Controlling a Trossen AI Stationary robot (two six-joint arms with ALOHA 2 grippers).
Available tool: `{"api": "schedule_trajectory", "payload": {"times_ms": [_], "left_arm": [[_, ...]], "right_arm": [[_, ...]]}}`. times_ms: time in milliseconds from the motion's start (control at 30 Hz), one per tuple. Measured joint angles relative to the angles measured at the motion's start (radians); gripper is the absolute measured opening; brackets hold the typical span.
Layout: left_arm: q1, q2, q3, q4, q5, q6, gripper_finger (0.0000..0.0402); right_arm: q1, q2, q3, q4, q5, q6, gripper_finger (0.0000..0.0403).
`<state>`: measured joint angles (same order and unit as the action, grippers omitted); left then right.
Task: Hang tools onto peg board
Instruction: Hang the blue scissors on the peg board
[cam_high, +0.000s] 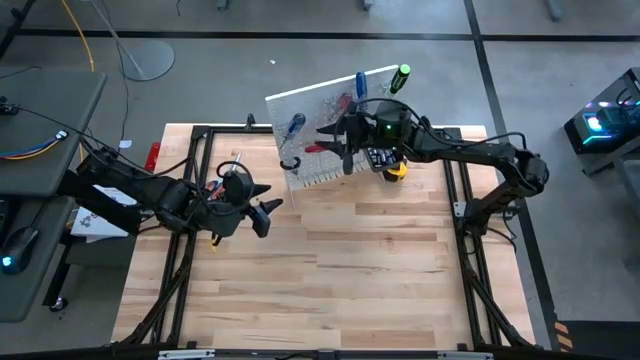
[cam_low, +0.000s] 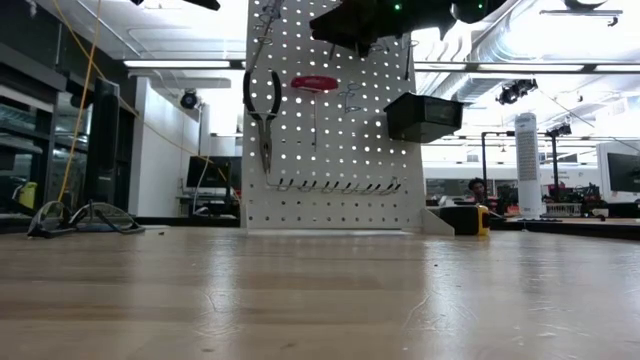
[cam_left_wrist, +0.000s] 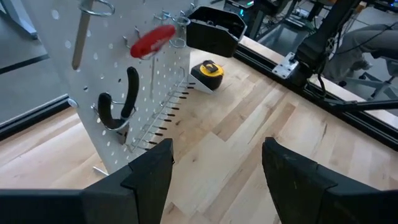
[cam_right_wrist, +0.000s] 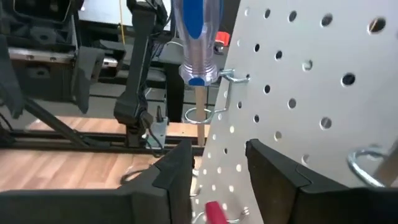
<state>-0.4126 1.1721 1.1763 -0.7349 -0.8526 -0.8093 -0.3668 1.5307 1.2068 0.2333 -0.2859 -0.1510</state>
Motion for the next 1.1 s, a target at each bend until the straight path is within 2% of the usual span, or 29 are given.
{"api": "schedule_trajectory", "payload": {"times_ms": [133,233,300,400,467,633,767,833,967,1100], "left_arm": [[0.0,0.0,0.0,-0.012,0.045,-0.001,0.0227],[0.0,0.0,0.0,-0.054,0.115,-0.002,0.0227],[0.0,0.009,0.0,-0.117,0.165,-0.021,0.0227],[-0.001,0.026,0.0,-0.25,0.228,-0.073,0.0227],[0.003,0.043,0.0,-0.34,0.242,-0.16,0.0227],[0.049,0.117,-0.004,-0.543,0.286,-0.517,0.0227],[0.098,0.208,-0.053,-0.594,0.396,-0.551,0.0227],[0.139,0.251,-0.062,-0.633,0.424,-0.56,0.0227],[0.279,0.291,-0.064,-0.707,0.393,-0.599,0.0227],[0.501,0.292,-0.098,-0.654,0.37,-0.396,0.0227]], "right_arm": [[0.001,-0.01,0.0,-0.027,-0.016,0.111,0.0145],[0.002,-0.029,0.0,-0.087,-0.086,0.18,0.0145],[0.005,-0.045,0.0,-0.135,-0.137,0.213,0.0145],[0.019,-0.089,0.0,-0.188,-0.158,0.242,0.0145],[0.034,-0.126,0.0,-0.212,-0.159,0.241,0.0146],[0.091,-0.212,0.0,-0.254,-0.106,0.248,0.0144],[0.134,-0.271,0.0,-0.272,-0.039,0.247,0.0142],[0.151,-0.29,0.0,-0.278,0.008,0.241,0.0142],[0.174,-0.317,0.0,-0.274,0.092,0.244,0.0142],[0.18,-0.319,0.0,-0.274,0.121,0.285,0.0142]]}}
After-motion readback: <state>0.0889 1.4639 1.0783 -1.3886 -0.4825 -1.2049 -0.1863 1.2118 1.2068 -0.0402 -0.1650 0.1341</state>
